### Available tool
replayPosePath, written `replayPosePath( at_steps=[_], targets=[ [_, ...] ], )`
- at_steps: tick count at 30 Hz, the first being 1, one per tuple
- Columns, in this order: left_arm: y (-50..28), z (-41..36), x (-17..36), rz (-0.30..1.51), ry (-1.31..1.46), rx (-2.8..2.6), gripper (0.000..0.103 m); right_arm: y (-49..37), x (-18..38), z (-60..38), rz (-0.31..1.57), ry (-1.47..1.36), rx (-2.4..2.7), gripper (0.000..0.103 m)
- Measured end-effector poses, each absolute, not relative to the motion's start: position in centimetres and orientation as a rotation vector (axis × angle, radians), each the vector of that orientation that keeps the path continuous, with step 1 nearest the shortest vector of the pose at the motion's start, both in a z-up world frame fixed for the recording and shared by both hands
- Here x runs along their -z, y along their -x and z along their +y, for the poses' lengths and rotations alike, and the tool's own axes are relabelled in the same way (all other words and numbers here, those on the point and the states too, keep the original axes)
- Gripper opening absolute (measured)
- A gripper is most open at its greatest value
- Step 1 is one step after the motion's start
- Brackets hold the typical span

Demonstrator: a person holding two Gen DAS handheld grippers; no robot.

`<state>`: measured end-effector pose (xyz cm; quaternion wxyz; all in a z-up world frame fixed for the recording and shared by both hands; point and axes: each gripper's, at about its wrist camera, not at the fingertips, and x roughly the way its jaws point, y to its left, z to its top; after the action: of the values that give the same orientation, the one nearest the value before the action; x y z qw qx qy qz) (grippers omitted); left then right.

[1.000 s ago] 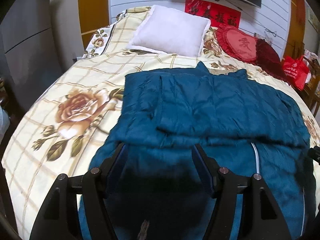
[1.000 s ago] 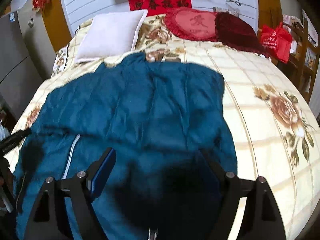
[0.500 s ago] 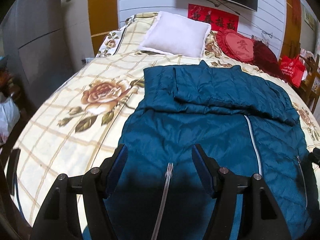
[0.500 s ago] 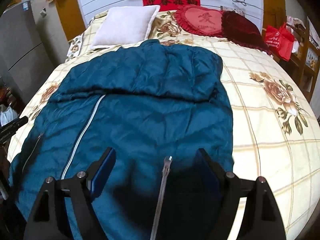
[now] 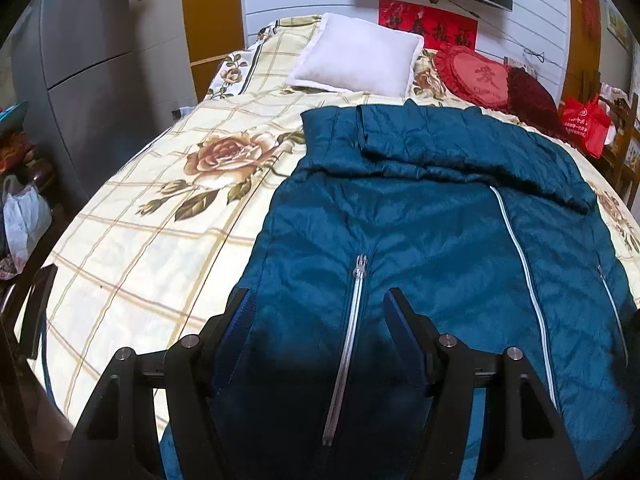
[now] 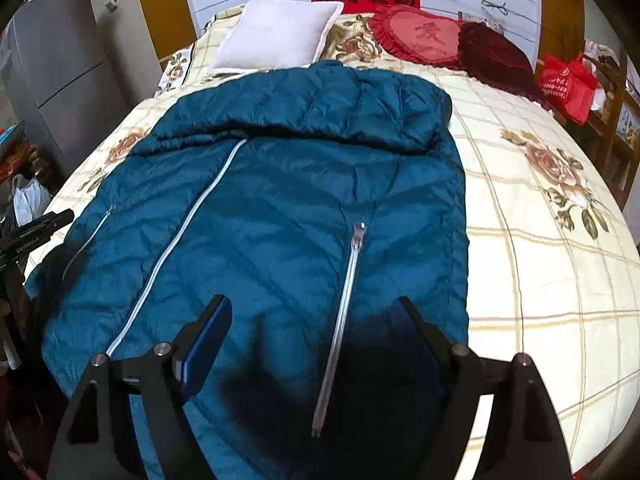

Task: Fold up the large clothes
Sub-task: 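Move both grippers to the jacket hem beside the zippers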

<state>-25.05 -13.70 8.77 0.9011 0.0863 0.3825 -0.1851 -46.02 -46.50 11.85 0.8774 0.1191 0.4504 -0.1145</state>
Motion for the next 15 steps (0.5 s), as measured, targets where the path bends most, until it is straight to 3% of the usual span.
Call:
replayPosePath(
  at_steps=[15],
  targets=[
    [27.5,-10.3,-7.6,0.802,-0.208,0.359,0.049,47.8,-10.4,-44.7,0.985,-0.253,0.231,0.085]
  ],
)
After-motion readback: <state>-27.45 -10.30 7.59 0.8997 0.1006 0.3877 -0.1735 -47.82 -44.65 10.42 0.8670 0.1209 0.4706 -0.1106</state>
